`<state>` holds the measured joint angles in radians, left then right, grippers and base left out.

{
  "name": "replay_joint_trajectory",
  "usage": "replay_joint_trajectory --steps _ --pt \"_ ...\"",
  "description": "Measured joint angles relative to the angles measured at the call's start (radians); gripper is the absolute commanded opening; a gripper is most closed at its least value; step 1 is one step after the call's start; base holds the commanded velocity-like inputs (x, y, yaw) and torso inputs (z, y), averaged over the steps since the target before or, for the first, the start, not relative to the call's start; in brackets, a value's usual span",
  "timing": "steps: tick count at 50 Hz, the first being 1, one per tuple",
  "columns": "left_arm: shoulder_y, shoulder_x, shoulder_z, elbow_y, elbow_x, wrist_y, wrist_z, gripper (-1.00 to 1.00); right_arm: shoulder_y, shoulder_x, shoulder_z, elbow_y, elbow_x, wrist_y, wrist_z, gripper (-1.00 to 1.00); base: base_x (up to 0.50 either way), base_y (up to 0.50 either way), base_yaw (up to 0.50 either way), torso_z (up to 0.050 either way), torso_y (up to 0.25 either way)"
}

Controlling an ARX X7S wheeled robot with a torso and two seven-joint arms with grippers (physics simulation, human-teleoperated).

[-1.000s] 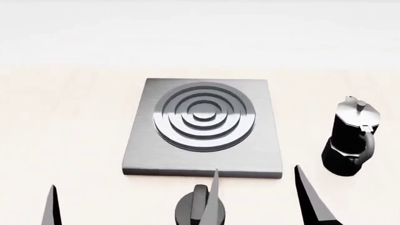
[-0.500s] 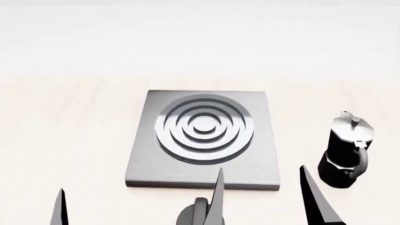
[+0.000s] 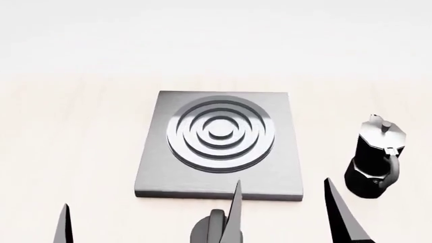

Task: Put the moka pot on the stove.

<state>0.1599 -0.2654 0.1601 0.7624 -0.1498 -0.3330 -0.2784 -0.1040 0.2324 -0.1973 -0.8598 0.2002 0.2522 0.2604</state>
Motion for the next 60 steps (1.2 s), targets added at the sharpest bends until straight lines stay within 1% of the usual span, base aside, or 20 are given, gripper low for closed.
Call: replay_joint_trajectory --steps 31,36,40,49,60 --pt "-0.001 -0.027 0.023 -0.003 -0.008 0.007 -0.025 1.00 0.000 0.024 -0.004 -0.014 0.016 -0.003 0.024 1.00 0.00 0.00 0.00 0.037 -0.216" --pt "-0.002 -0.028 0.025 -0.015 -0.012 0.026 -0.025 1.00 -0.004 0.036 0.009 -0.014 0.033 -0.009 0.021 1.00 0.00 0.00 0.00 0.000 0.000" --pt "-0.005 -0.028 0.029 -0.028 -0.014 0.038 -0.025 1.00 -0.016 0.068 0.027 -0.017 0.059 -0.025 -0.005 1.00 0.00 0.00 0.00 0.000 0.000" --pt "-0.009 -0.029 0.042 -0.051 -0.016 0.055 -0.026 1.00 -0.080 0.165 0.137 -0.031 0.171 -0.040 -0.057 1.00 0.00 0.00 0.00 0.000 0.000" --pt "-0.010 -0.032 0.061 -0.070 -0.017 0.069 -0.027 1.00 -0.233 0.266 0.367 -0.029 0.368 -0.082 -0.104 1.00 0.00 0.00 0.00 0.000 0.000"
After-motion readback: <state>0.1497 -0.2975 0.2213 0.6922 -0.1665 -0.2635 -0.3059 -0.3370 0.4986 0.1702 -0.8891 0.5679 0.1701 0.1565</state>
